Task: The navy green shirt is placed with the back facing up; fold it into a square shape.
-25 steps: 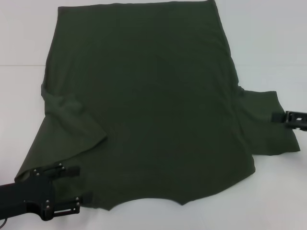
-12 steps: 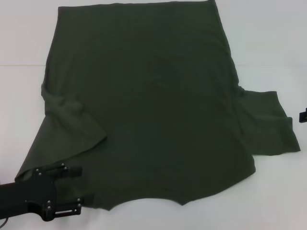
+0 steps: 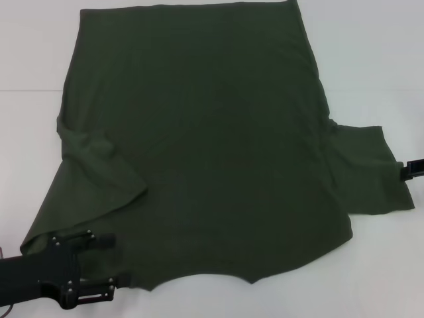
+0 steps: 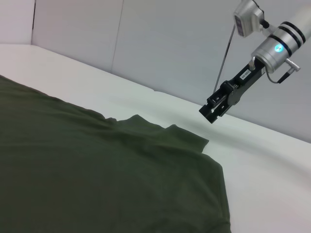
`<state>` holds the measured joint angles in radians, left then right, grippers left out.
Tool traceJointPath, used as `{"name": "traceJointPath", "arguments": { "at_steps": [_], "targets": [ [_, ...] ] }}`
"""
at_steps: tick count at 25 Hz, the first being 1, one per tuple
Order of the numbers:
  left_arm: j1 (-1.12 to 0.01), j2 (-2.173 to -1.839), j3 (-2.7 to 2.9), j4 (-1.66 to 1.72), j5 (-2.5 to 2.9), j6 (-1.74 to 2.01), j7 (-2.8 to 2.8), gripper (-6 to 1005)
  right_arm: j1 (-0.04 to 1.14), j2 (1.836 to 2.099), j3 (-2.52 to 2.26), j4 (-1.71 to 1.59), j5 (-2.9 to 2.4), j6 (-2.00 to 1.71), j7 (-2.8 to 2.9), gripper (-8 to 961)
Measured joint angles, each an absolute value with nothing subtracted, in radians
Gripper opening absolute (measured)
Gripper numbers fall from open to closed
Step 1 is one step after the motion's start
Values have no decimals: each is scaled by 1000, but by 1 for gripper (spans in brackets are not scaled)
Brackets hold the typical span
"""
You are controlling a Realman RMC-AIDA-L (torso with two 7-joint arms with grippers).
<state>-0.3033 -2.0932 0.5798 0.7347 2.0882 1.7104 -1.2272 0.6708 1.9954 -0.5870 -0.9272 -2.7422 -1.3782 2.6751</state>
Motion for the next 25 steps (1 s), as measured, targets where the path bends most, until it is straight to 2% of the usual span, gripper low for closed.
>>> {"name": "traceJointPath", "arguments": {
  "at_steps": [25],
  "targets": [
    [-326,-2094,580,735,2096,1707,-1240,806,723,1996,-686,-728,-2742,-1183,2672,818]
  ]
}}
